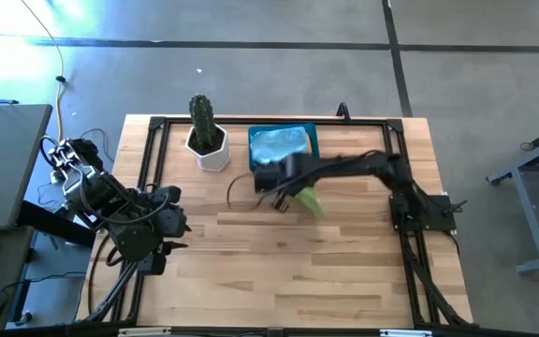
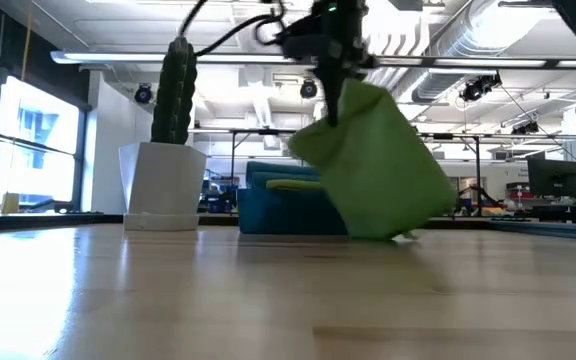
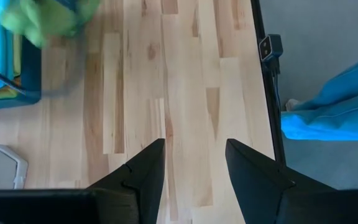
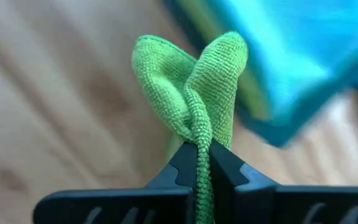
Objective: Fold microfiber towels
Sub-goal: Stack the green microfiber towel on top of the blue microfiber towel
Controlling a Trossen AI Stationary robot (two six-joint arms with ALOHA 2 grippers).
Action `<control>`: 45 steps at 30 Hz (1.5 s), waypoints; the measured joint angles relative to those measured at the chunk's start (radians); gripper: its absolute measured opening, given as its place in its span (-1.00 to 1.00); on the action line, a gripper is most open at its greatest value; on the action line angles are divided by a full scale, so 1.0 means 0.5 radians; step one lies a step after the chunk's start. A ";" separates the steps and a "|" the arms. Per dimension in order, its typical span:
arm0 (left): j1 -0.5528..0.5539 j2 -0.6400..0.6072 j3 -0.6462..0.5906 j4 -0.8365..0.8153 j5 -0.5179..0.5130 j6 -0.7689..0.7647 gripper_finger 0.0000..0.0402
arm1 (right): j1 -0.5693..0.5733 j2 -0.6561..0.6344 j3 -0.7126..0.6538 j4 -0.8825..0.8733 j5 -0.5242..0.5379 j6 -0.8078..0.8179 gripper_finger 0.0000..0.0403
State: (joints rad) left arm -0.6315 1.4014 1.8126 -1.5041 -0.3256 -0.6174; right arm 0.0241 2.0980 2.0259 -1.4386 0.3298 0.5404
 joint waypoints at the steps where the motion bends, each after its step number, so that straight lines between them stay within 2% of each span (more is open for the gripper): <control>1: 0.000 0.000 0.000 -0.006 0.000 0.000 -0.21 | -0.039 -0.061 -0.023 -0.047 0.041 0.002 -0.98; 6: 0.000 0.000 0.000 -0.063 0.000 0.001 -0.21 | -0.249 -0.385 -0.096 -0.143 0.280 0.042 -0.98; 11: -0.001 0.000 0.000 -0.116 -0.007 0.027 -0.21 | -0.443 -0.619 -0.148 -0.145 0.414 0.080 -0.98; 16: -0.001 0.000 0.000 -0.127 -0.058 0.153 -0.21 | -0.618 -0.620 -0.156 -0.271 0.629 0.172 -0.99; 22: -0.001 0.001 0.000 -0.136 -0.089 0.165 -0.21 | -0.790 -0.545 -0.156 -0.229 0.805 0.237 -0.99; 29: -0.001 0.001 0.000 -0.135 -0.089 0.219 -0.21 | -0.849 -0.376 -0.156 0.014 0.683 0.262 -1.00; 35: 0.000 0.001 0.000 -0.135 -0.089 0.197 -0.21 | -0.786 -0.169 -0.156 0.501 0.567 0.068 -1.00; 38: -0.001 0.001 0.000 -0.135 -0.089 0.131 -0.21 | -0.753 -0.116 -0.156 0.730 0.549 0.002 -1.00; 45: 0.000 0.001 0.000 -0.135 -0.089 -0.017 -0.21 | -0.687 -0.022 -0.156 1.139 0.347 -0.057 -1.00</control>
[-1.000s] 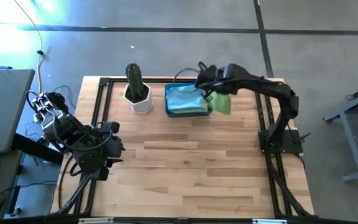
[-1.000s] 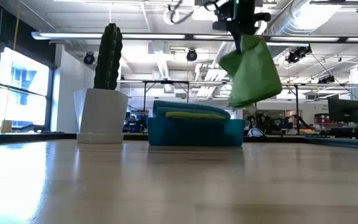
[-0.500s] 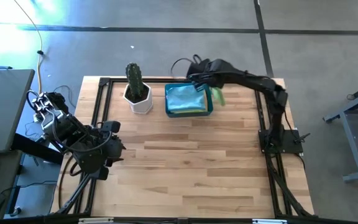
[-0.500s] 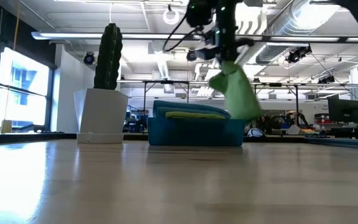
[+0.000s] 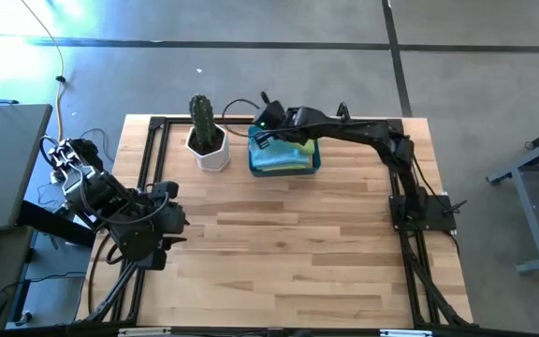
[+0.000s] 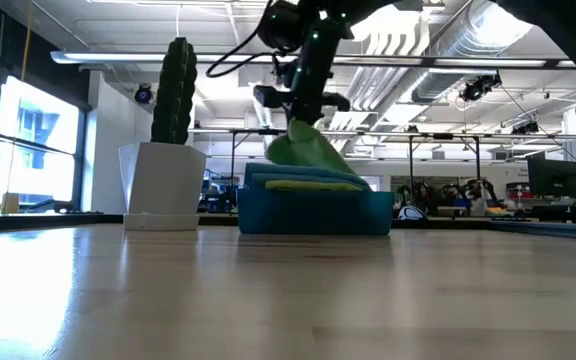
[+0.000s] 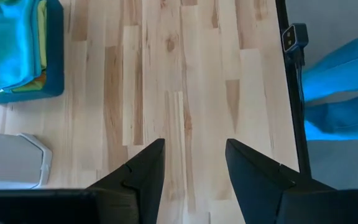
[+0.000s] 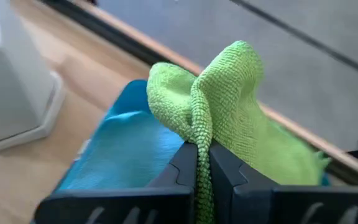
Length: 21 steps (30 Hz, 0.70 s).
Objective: Fold microfiber towels
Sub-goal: Stack the green microfiber towel on top of the blue microfiber towel
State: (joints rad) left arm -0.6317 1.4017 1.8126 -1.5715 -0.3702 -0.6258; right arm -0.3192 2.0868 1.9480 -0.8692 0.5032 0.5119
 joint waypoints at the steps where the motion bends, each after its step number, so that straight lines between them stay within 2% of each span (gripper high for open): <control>1: 0.000 0.000 0.000 0.001 0.000 -0.001 -0.21 | 0.003 0.016 0.000 0.018 -0.030 0.009 -1.00; 7: 0.000 0.000 0.000 0.001 0.000 -0.001 -0.21 | 0.015 0.140 0.000 0.040 -0.219 0.023 -1.00; 17: 0.000 0.000 0.000 0.001 0.000 0.000 -0.21 | 0.083 0.190 0.000 0.236 -0.283 -0.020 -0.99; 21: 0.000 0.000 0.000 0.001 -0.002 0.000 -0.21 | 0.082 0.190 0.000 0.237 -0.450 -0.089 -0.81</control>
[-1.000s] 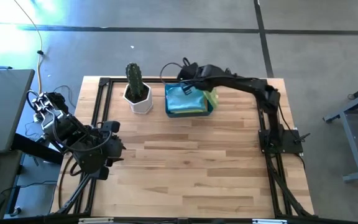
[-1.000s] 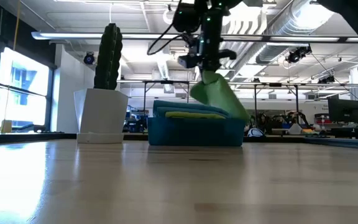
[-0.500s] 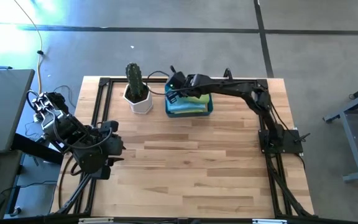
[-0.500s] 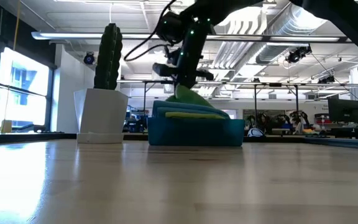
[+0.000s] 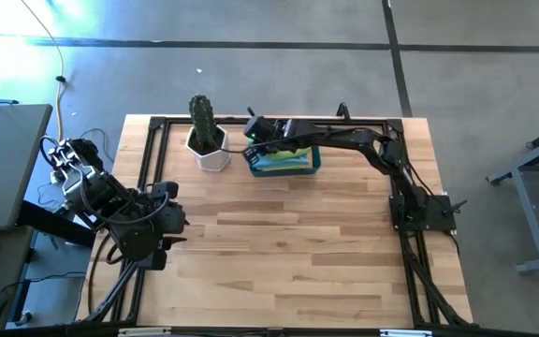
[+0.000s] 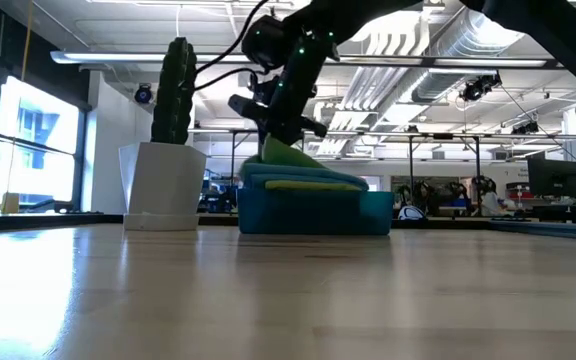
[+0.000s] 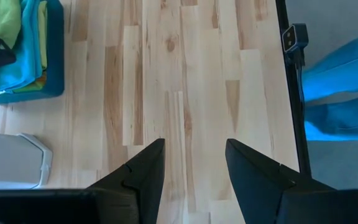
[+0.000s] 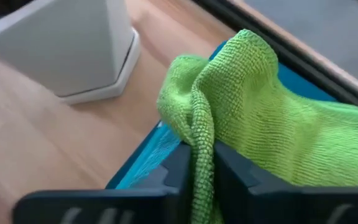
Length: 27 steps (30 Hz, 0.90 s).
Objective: Fold microfiber towels
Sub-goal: Stack the green microfiber towel on top of the blue microfiber towel, then return to Home Position
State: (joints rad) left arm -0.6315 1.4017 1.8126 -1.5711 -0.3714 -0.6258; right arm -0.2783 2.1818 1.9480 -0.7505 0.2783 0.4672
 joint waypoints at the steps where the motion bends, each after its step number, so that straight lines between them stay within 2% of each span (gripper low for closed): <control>1: -0.001 0.000 0.000 0.000 0.000 0.000 -0.21 | -0.001 0.000 0.000 -0.006 -0.033 0.009 -0.72; 7: 0.000 0.000 0.000 0.000 -0.008 0.000 -0.21 | 0.009 -0.028 0.001 -0.067 -0.072 0.005 -0.21; 10: -0.001 0.000 0.000 0.001 -0.040 0.001 -0.21 | 0.010 -0.111 0.001 -0.136 -0.073 -0.021 -0.07; 19: 0.079 0.000 0.000 0.013 -0.075 0.006 -0.21 | 0.050 -0.465 0.004 -0.391 -0.063 -0.401 -0.01; 27: 0.195 0.000 0.000 0.066 -0.075 0.033 -0.21 | 0.156 -0.756 -0.032 -0.926 0.246 -0.518 -0.01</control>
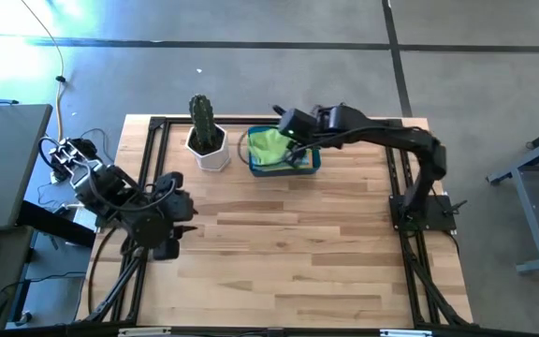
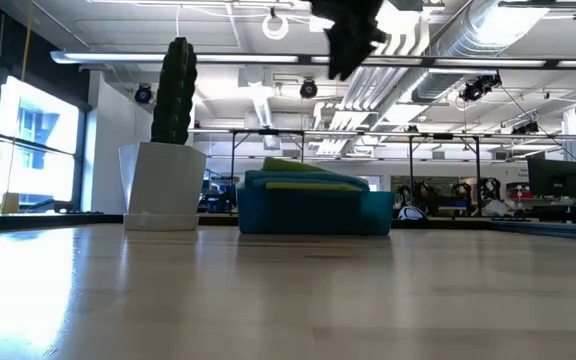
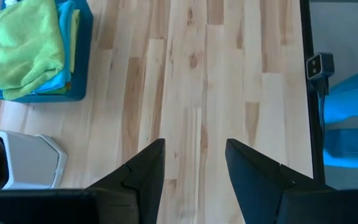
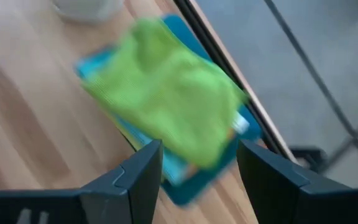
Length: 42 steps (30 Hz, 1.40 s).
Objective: Fold microfiber towels
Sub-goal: Return to Home Position
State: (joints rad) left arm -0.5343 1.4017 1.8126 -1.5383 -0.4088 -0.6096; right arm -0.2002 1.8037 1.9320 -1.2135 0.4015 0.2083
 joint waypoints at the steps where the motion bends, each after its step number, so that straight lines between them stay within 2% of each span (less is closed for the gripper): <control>1: 0.008 0.000 0.000 0.000 0.000 0.000 -0.21 | 0.009 -0.047 -0.045 -0.050 0.041 0.023 -0.01; 4: 0.012 0.000 0.000 0.000 -0.006 -0.010 -0.21 | 0.040 -0.278 -0.353 -0.071 0.133 0.158 -0.01; 7: 0.011 0.000 0.000 -0.001 -0.063 -0.012 -0.21 | 0.079 -0.604 -0.827 0.023 0.137 0.403 -0.01; 12: 0.007 -0.027 -0.002 0.003 -0.235 -0.064 -0.21 | 0.228 -1.186 -1.524 0.375 0.133 0.733 -0.01; 17: 0.014 -0.066 -0.002 0.058 -0.486 -0.140 -0.21 | 0.440 -1.683 -1.986 0.735 0.128 0.949 -0.01; 22: 0.047 -0.080 -0.001 0.065 -0.549 -0.187 -0.21 | 0.622 -2.094 -2.332 0.874 0.183 1.071 -0.01; 29: 0.085 -0.078 -0.001 0.141 -0.553 -0.143 -0.21 | 0.779 -2.553 -2.731 1.153 0.289 1.065 -0.01; 36: 0.177 -0.078 -0.001 0.251 -0.500 -0.137 -0.21 | 0.835 -2.880 -3.010 1.281 0.382 1.085 -0.01; 42: 0.261 -0.078 -0.001 0.315 -0.470 -0.137 -0.21 | 0.842 -3.044 -3.192 1.458 0.397 1.050 -0.01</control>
State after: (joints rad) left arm -0.4035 1.3628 1.8121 -1.3808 -0.6439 -0.6780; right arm 0.2207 0.2817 0.3359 -0.4845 0.5998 0.7332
